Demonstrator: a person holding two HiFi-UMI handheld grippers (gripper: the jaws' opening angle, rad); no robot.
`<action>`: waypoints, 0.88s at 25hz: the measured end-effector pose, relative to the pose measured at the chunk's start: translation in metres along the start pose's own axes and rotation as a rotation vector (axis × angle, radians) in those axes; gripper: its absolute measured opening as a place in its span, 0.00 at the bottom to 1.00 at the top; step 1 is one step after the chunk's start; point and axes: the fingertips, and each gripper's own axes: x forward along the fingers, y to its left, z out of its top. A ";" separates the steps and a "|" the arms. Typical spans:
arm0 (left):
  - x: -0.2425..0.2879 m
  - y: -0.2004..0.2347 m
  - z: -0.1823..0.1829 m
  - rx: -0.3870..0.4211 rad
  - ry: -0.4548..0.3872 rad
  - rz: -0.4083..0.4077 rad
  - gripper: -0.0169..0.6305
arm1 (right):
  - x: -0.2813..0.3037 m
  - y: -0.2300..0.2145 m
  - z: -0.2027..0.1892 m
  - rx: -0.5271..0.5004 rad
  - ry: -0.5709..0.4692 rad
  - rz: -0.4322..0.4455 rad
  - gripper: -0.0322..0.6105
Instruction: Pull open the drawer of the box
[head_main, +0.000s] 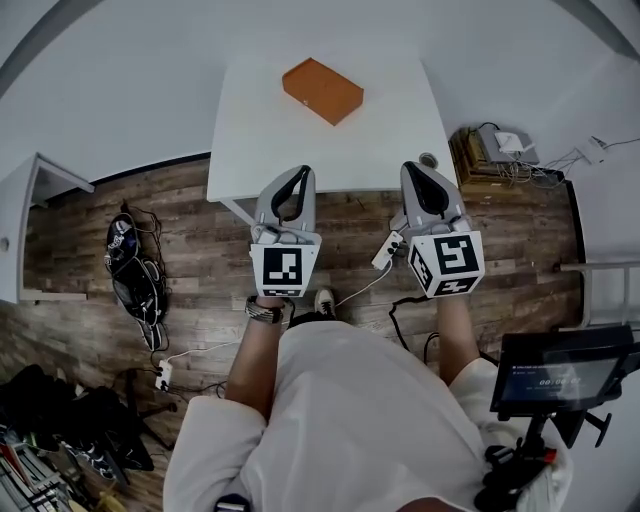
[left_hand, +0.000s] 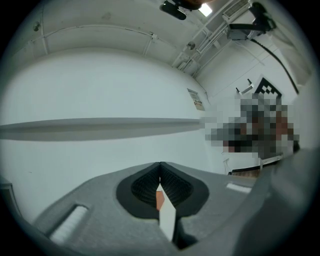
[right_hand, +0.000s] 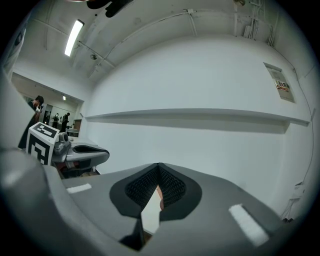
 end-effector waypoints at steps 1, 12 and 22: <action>0.005 0.004 0.000 0.000 -0.002 0.000 0.04 | 0.005 -0.002 0.001 -0.003 0.000 -0.004 0.05; 0.059 0.057 -0.033 -0.030 0.043 -0.014 0.04 | 0.078 0.002 -0.007 0.000 0.034 -0.037 0.05; 0.079 0.059 -0.053 -0.042 0.072 -0.058 0.04 | 0.097 -0.006 -0.018 0.043 0.062 -0.046 0.06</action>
